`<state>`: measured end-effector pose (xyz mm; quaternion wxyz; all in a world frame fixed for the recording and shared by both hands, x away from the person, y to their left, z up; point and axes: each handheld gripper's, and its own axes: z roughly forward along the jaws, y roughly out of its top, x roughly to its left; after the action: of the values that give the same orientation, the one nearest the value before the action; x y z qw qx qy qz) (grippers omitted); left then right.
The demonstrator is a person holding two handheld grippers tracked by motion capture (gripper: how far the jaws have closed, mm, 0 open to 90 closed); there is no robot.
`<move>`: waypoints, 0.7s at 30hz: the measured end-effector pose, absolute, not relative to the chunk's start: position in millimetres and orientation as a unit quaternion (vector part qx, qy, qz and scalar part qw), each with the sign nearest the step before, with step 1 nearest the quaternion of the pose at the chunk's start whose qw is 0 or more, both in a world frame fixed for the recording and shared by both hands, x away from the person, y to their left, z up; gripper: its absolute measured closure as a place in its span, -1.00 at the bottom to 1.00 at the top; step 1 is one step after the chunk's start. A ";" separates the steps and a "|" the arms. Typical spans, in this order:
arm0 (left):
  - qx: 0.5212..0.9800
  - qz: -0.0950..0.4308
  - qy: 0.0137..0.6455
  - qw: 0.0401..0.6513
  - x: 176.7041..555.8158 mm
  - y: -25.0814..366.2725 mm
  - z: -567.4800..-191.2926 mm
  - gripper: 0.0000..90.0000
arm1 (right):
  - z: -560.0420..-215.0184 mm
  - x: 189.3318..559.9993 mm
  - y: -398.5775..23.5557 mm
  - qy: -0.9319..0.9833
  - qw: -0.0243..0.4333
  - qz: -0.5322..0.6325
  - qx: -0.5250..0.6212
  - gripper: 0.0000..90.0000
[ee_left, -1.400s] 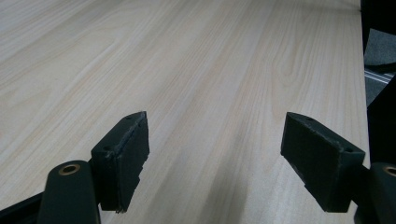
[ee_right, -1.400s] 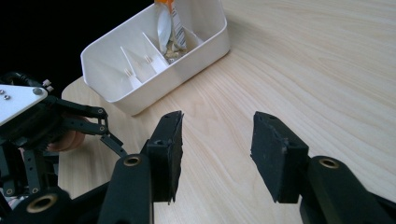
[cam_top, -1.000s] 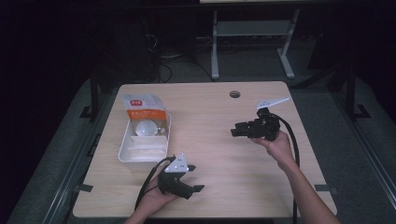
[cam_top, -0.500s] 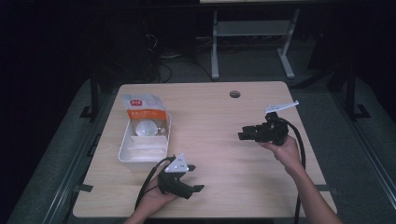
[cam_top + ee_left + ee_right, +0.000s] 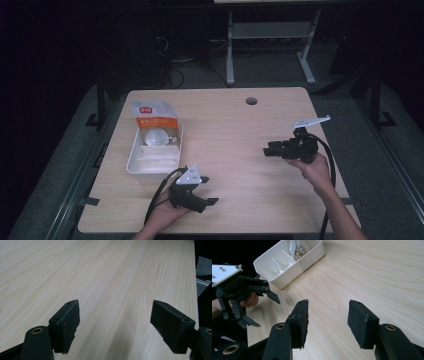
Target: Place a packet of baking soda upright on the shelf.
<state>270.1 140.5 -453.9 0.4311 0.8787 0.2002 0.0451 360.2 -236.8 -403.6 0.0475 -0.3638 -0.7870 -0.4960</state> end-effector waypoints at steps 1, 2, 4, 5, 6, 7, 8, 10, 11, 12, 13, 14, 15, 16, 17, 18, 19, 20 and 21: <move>0.879 0.045 0.200 0.431 270.3 140.6 -453.9 -0.49 | -404.5 358.5 -238.3 -0.786 0.047 -0.496 -0.366 0.10; 0.879 0.045 0.200 0.431 270.3 140.8 -453.9 -0.49 | -405.5 357.2 -239.9 -0.786 0.047 -0.496 -0.367 0.10; 0.878 0.045 0.201 0.431 270.6 141.2 -453.8 -0.49 | -406.9 354.4 -242.5 -0.786 0.046 -0.494 -0.369 0.10; 0.878 0.045 0.201 0.432 270.7 141.4 -453.8 -0.49 | -408.0 352.2 -244.2 -0.785 0.046 -0.494 -0.371 0.10; 0.878 0.046 0.202 0.432 270.7 141.6 -453.7 -0.49 | -408.9 350.5 -245.5 -0.785 0.047 -0.494 -0.372 0.09; 0.878 0.046 0.201 0.432 270.8 141.7 -453.7 -0.49 | -409.7 348.8 -246.6 -0.786 0.047 -0.492 -0.371 0.09; 0.878 0.046 0.202 0.432 270.9 141.8 -453.7 -0.49 | -410.3 347.1 -247.3 -0.786 0.045 -0.492 -0.371 0.09; 0.878 0.046 0.202 0.432 271.0 142.0 -453.7 -0.49 | -412.4 342.4 -249.6 -0.787 0.044 -0.490 -0.372 0.08; 0.878 0.046 0.202 0.432 271.1 142.1 -453.6 -0.49 | -413.2 340.2 -250.5 -0.787 0.044 -0.490 -0.372 0.08; 0.878 0.046 0.203 0.432 271.1 142.2 -453.6 -0.48 | -414.2 338.1 -251.5 -0.787 0.043 -0.489 -0.373 0.08; 0.877 0.046 0.204 0.432 271.1 142.2 -453.6 -0.48 | -415.1 336.2 -252.3 -0.788 0.043 -0.488 -0.373 0.07; 0.878 0.046 0.204 0.432 271.3 142.4 -453.5 -0.48 | -416.0 333.9 -253.1 -0.788 0.043 -0.488 -0.374 0.07; 0.878 0.047 0.202 0.431 271.4 142.6 -453.4 -0.48 | -417.1 331.8 -253.9 -0.788 0.042 -0.488 -0.374 0.06; 0.878 0.046 0.204 0.431 271.2 142.6 -453.4 -0.48 | -418.4 329.6 -254.6 -0.788 0.041 -0.487 -0.375 0.05; 0.878 0.046 0.204 0.431 271.1 142.6 -453.4 -0.48 | -419.7 327.2 -255.3 -0.788 0.041 -0.486 -0.375 0.05; 0.878 0.046 0.204 0.431 271.2 142.6 -453.4 -0.48 | -421.4 325.0 -255.7 -0.789 0.040 -0.485 -0.374 0.05; 0.878 0.046 0.204 0.431 271.3 142.8 -453.4 -0.48 | -422.9 322.6 -256.3 -0.790 0.042 -0.484 -0.375 0.04; 0.877 0.046 0.205 0.432 271.3 142.9 -453.3 -0.48 | -424.3 320.1 -256.9 -0.790 0.041 -0.483 -0.375 0.04; 0.877 0.046 0.205 0.432 271.3 143.1 -453.2 -0.48 | -425.5 317.2 -257.5 -0.790 0.042 -0.483 -0.374 0.04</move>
<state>271.3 143.1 -453.2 0.4318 0.8771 0.2050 0.0460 317.2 -257.5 -425.5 0.0416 -0.3744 -0.7903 -0.4832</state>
